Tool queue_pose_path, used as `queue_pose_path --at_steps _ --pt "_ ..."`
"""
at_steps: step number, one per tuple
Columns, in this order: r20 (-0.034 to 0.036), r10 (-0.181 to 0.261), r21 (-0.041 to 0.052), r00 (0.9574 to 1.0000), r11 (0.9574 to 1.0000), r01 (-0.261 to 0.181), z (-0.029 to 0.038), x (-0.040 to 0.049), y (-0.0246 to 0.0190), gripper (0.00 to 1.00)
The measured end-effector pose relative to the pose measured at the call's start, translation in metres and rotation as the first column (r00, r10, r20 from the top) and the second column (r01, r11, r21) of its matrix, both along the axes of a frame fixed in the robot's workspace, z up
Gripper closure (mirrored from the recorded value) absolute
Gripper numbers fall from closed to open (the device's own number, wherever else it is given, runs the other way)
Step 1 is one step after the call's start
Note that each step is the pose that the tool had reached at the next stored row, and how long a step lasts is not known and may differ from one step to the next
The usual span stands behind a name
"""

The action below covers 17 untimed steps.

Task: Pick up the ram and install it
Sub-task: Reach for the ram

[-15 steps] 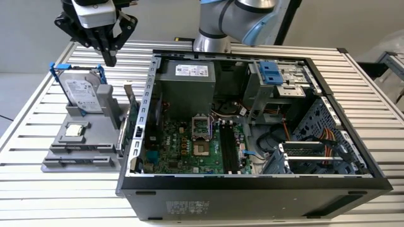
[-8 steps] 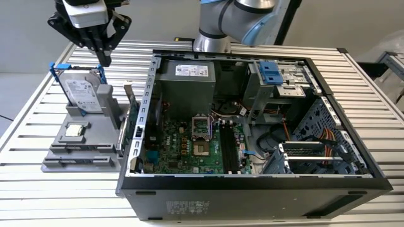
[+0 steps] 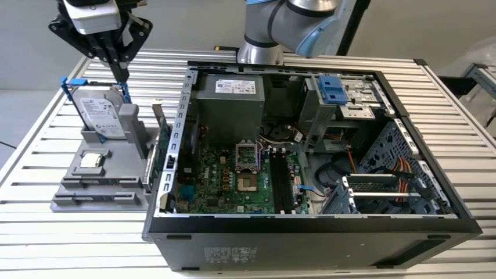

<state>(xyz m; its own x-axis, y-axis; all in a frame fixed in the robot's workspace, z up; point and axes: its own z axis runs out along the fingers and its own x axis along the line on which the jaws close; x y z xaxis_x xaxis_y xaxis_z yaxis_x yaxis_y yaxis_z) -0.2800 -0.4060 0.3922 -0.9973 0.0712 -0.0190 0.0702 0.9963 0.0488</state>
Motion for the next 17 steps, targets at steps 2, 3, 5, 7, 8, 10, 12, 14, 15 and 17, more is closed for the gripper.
queue_pose_path --at_steps 2,3,5,7,8,10,12,14,15,17 --pt "0.0001 0.000 0.0000 1.0000 1.0000 0.000 -0.0001 -0.0029 0.0000 1.00" --pt "0.0000 0.000 0.0000 1.0000 1.0000 0.000 -0.0001 -0.0044 0.0000 1.00" --pt "0.0000 0.000 0.0000 1.0000 1.0000 0.000 -0.0001 -0.0075 -0.0001 1.00" --pt "0.0001 0.000 0.0000 1.0000 1.0000 0.000 -0.0002 -0.0110 -0.0001 1.00" --pt "0.0001 0.000 0.0000 1.0000 1.0000 0.000 -0.0002 -0.0131 -0.0001 1.00" --pt "0.0000 0.001 0.0000 1.0000 1.0000 -0.001 -0.0001 -0.0173 -0.0001 1.00" --pt "0.0000 0.003 -0.0001 1.0000 1.0000 -0.003 -0.0002 -0.0218 0.0000 1.00" --pt "0.0000 0.005 -0.0001 1.0000 1.0000 -0.005 -0.0002 -0.0258 -0.0001 1.00" --pt "0.0001 0.006 0.0000 1.0000 1.0000 -0.006 -0.0002 -0.0276 -0.0001 1.00" --pt "0.0000 0.009 0.0000 1.0000 1.0000 -0.009 -0.0003 -0.0311 -0.0001 1.00"
